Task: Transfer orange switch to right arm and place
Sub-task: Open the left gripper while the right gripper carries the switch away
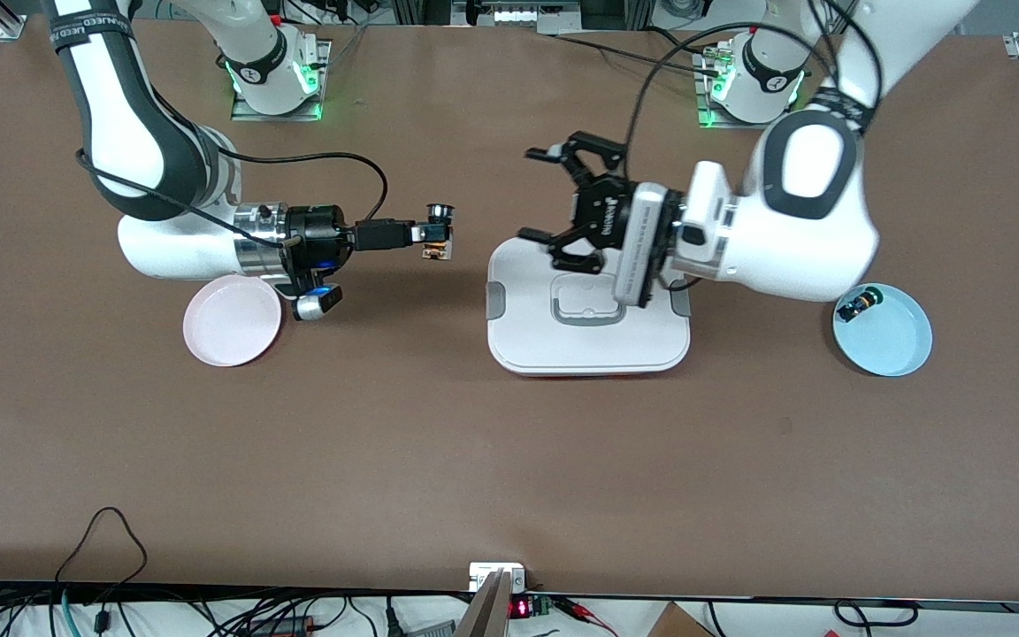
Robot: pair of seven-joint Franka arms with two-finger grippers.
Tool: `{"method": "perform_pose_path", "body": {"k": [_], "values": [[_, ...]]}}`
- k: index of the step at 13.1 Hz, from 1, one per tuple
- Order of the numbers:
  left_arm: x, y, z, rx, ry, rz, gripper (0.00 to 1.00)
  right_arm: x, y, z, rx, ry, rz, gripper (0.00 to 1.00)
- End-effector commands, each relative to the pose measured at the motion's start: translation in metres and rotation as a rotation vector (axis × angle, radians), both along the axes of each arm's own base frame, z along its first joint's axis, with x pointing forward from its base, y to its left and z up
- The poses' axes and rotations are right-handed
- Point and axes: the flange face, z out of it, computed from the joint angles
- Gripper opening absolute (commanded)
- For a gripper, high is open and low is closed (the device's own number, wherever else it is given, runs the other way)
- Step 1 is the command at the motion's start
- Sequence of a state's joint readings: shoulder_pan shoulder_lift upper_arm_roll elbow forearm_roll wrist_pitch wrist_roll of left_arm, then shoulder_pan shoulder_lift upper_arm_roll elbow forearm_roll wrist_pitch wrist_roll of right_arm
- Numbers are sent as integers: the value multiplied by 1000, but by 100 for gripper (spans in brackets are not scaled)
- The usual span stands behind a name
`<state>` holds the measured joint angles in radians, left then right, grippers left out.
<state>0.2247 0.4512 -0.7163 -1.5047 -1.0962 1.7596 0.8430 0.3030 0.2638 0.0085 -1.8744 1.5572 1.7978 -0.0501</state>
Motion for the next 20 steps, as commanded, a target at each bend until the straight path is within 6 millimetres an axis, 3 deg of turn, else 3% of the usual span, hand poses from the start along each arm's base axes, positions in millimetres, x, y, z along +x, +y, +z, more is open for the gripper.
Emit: {"method": "perform_pose_path", "body": {"k": [1,3,8,11,14,16,19,20], "values": [[-4,22,34,205,117,-58,100,-7,-11,13,-104,-88,74,23],[-15,33,36,419,233,-105,100,-13,-16,15,-206,-185,158,23],[-42,54,0,1019,421,-87,100,-22,-42,3,-400,-419,398,23],[-32,90,-18,1292,443,50,100,-19,-75,-13,-543,-620,613,22],[-20,114,-29,1541,410,255,100,-17,-99,-24,-703,-802,908,21],[-7,130,-21,1622,427,462,100,-11,-112,-26,-757,-902,1049,21],[12,149,25,1587,372,631,100,3,-142,-32,-827,-1046,1251,21],[9,159,37,1575,357,644,100,9,-155,-37,-842,-1085,1306,21]]}}
